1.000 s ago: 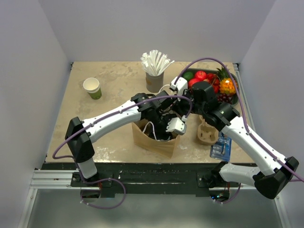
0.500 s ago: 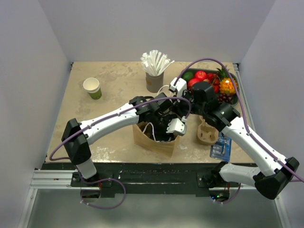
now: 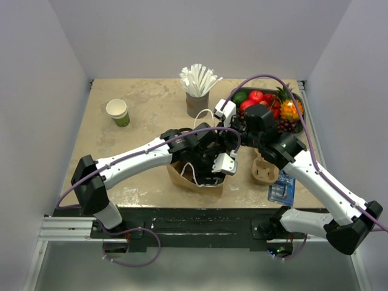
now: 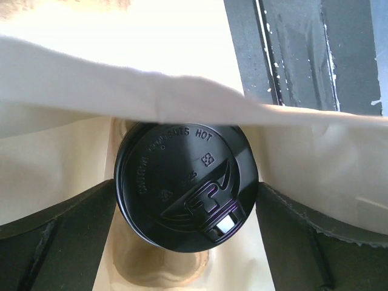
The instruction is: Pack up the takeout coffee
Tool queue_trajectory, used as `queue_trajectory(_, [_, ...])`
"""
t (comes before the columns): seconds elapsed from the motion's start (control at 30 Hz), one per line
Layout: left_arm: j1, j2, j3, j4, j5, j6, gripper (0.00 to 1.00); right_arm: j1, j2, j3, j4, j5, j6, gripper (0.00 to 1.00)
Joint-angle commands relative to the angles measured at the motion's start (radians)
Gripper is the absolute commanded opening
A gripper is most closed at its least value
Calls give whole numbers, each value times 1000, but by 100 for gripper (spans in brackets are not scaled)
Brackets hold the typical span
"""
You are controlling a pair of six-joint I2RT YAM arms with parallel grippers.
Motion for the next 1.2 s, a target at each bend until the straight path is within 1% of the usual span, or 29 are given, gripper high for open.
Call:
queue_trajectory(0.0, [-26,-5,5,110,22,9,99,77,-16,14,138,-165,-10,0])
queue_trajectory(0.2, [-3,-34,14,103,78,41,99,75,-29,4,132,-165,-14,0])
queue_trajectory(0.37, [23,-37,59,68,133,57,99,74,-35,-24,131,-159,9,0])
queue_trajectory(0.57, [26,-54,62,31,99,95,99,74,-47,-64,114,-136,2,0])
queue_trajectory(0.63, [31,-66,54,20,99,115,99,74,-52,-78,118,-97,36,0])
queue_trajectory(0.73, [32,-80,27,5,113,150,99,57,-52,-78,132,-93,76,0])
queue_trajectory(1.0, [37,-86,-22,15,110,143,99,3,-39,-27,123,-184,125,0])
queue_trajectory(1.17, [45,-94,-42,14,116,147,99,-38,-32,-35,109,-170,144,0])
